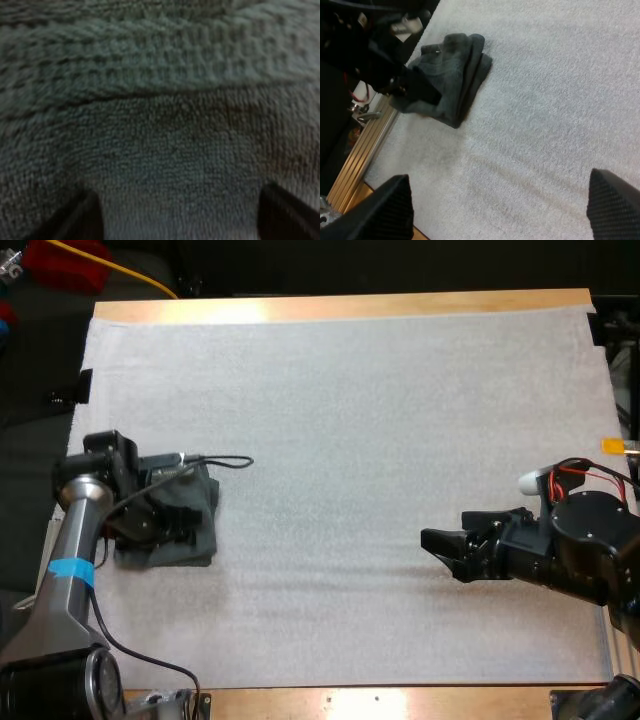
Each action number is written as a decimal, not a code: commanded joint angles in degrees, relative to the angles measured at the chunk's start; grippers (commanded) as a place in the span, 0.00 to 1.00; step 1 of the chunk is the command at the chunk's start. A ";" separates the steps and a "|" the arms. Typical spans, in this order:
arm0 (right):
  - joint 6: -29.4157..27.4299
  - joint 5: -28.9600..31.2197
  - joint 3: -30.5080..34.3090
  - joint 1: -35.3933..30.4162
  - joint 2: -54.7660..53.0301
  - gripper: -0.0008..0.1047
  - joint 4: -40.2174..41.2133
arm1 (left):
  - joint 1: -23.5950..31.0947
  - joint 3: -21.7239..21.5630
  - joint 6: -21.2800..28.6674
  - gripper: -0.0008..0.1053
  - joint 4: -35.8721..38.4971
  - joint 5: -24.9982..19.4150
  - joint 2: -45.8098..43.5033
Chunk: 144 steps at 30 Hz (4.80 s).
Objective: Pick towel from pile, fold and stack
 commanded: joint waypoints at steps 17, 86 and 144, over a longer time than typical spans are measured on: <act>-0.05 -0.42 0.12 0.04 -0.10 0.67 0.03 | -0.07 -11.83 1.12 0.62 4.42 2.95 -3.43; -26.62 9.06 0.12 -38.75 -14.19 0.67 20.08 | -8.09 -2.11 1.62 0.62 4.09 -3.18 -53.28; -25.37 14.53 12.30 -38.75 -48.18 0.67 13.35 | -7.89 12.98 2.88 0.62 3.36 -2.70 -94.59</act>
